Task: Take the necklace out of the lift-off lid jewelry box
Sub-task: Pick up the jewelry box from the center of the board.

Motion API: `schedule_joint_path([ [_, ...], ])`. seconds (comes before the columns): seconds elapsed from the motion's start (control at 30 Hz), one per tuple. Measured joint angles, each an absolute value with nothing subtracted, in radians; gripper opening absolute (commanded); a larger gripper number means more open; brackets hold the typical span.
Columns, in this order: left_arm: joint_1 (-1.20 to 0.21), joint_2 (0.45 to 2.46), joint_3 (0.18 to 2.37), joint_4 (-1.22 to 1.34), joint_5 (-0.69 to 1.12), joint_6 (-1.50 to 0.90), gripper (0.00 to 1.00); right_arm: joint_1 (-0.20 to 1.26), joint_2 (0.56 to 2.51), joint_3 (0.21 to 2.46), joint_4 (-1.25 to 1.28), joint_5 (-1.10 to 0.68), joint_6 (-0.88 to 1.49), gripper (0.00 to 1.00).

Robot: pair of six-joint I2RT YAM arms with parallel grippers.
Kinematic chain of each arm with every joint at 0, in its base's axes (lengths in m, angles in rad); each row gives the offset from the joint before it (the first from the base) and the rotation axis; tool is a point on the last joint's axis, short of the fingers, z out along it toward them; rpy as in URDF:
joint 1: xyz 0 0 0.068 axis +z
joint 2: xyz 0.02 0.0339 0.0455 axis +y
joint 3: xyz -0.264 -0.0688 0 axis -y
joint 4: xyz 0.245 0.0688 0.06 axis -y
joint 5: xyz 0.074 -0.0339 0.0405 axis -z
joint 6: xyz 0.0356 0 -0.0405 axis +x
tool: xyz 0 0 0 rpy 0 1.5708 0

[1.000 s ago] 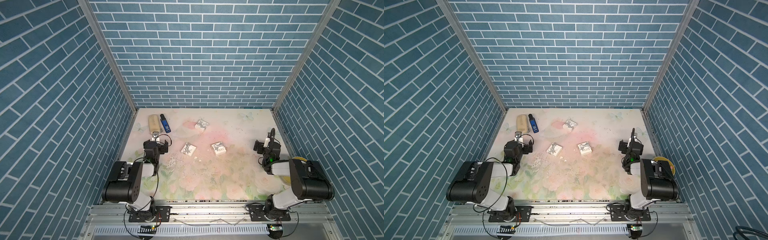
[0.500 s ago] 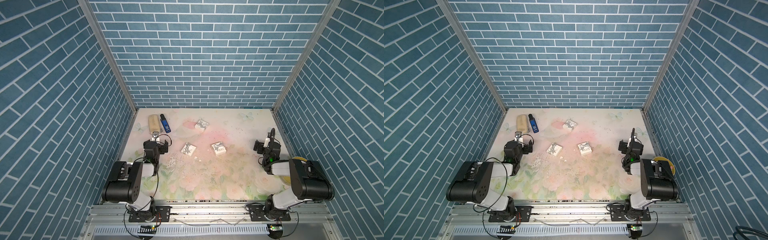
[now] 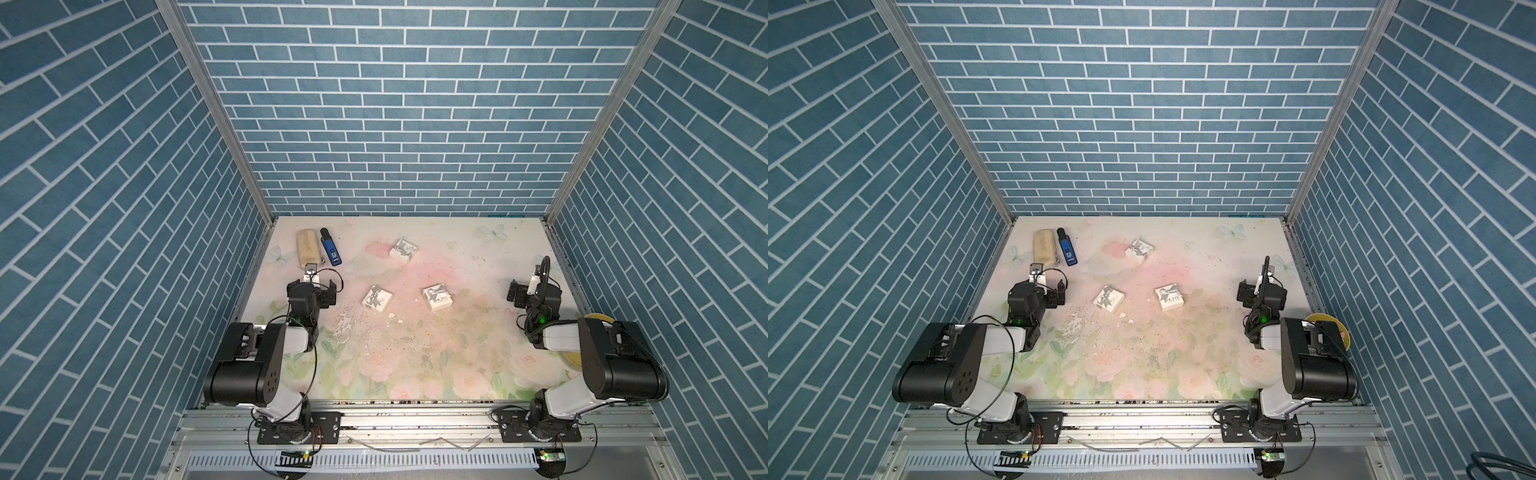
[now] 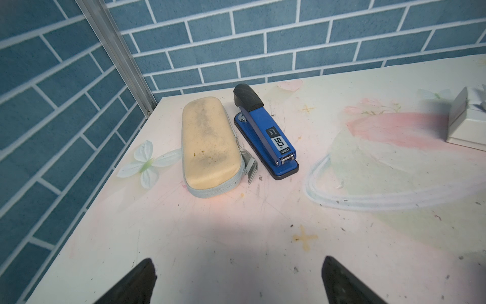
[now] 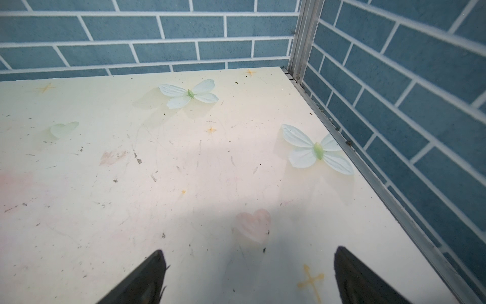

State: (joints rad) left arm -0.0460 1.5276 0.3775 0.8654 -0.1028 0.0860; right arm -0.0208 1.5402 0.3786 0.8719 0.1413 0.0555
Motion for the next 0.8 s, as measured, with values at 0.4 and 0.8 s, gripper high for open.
schedule_joint_path([
  [0.4, -0.047, 1.528, 0.377, 0.87, -0.111, 0.085, 1.0, -0.021, 1.54, 0.379, 0.872, 0.138, 0.056, 0.99],
  [0.8, -0.125, 1.213, 0.382, 0.664, -0.334, 0.027, 0.99, -0.02, 1.388, 0.543, 0.52, 0.104, 0.072, 0.92],
])
